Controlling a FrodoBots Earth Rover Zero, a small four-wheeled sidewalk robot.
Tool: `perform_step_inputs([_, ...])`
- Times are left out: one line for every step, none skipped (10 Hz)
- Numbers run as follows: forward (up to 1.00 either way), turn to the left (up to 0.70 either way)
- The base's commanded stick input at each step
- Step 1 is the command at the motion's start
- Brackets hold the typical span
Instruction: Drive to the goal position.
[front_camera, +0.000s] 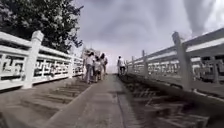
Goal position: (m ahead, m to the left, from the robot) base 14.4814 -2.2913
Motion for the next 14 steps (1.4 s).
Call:
perform_step_inputs([0.45, 0.0])
perform_step_inputs([0.45, 0.0])
perform_step_inputs([0.45, 0.0])
perform_step_inputs([0.45, 0.0])
perform_step_inputs([0.45, 0.0])
perform_step_inputs([0.45, 0.0])
perform_step_inputs([0.45, 0.0])
perform_step_inputs([0.45, 0.0])
perform_step_inputs([0.45, 0.0])
perform_step_inputs([0.45, 0.0])
perform_step_inputs([0.45, 0.0])
perform_step_inputs([0.45, 0.0])
perform_step_inputs([0.45, 0.0])
perform_step_inputs([0.45, 0.0])
